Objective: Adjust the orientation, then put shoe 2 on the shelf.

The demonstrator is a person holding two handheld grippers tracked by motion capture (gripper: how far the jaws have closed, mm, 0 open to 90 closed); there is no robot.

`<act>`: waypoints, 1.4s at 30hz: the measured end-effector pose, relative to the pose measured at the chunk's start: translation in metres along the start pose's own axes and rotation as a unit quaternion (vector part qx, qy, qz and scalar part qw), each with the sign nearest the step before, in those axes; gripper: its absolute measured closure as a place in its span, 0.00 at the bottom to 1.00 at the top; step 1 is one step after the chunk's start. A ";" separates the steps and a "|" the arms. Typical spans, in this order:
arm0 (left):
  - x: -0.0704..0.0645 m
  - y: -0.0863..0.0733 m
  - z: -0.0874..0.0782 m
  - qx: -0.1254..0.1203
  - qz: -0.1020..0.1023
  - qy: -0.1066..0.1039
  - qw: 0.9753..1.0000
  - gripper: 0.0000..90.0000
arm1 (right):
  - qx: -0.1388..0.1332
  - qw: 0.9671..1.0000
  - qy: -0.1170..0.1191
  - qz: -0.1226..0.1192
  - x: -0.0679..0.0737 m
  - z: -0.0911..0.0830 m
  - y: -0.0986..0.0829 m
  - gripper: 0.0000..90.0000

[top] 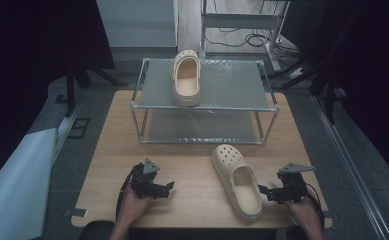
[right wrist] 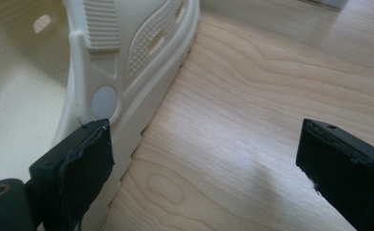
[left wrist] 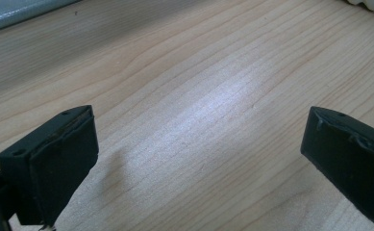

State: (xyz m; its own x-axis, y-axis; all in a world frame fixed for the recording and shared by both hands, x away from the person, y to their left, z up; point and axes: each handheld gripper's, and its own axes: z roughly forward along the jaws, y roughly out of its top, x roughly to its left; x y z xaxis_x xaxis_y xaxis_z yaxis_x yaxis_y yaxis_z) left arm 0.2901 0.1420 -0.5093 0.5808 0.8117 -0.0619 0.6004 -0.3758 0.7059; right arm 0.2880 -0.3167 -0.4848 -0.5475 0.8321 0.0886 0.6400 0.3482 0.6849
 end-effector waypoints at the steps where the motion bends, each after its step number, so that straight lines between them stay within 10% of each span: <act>1: 0.000 0.000 0.000 0.001 0.000 0.002 1.000 0.00 | 0.002 1.000 0.004 -0.001 0.002 0.001 0.001 0.05; 19: 0.003 0.000 -0.002 0.002 -0.005 0.007 1.000 0.00 | -0.016 1.000 0.012 0.020 0.007 -0.018 0.008 0.01; 32: 0.004 0.000 -0.001 0.003 -0.008 0.004 1.000 0.00 | -0.001 1.000 0.010 0.019 0.027 0.006 0.025 0.01; 42: 0.004 -0.001 0.000 0.006 -0.005 0.003 1.000 0.00 | -0.001 1.000 -0.003 0.023 0.041 0.027 0.042 0.25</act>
State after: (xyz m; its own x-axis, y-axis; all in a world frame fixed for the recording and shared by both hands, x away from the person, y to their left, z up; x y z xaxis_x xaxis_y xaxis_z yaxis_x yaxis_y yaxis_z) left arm 0.2924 0.1452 -0.5103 0.5713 0.8183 -0.0643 0.6131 -0.3733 0.6962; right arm 0.3070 -0.2567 -0.4717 -0.5141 0.8498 0.1166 0.6633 0.3077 0.6821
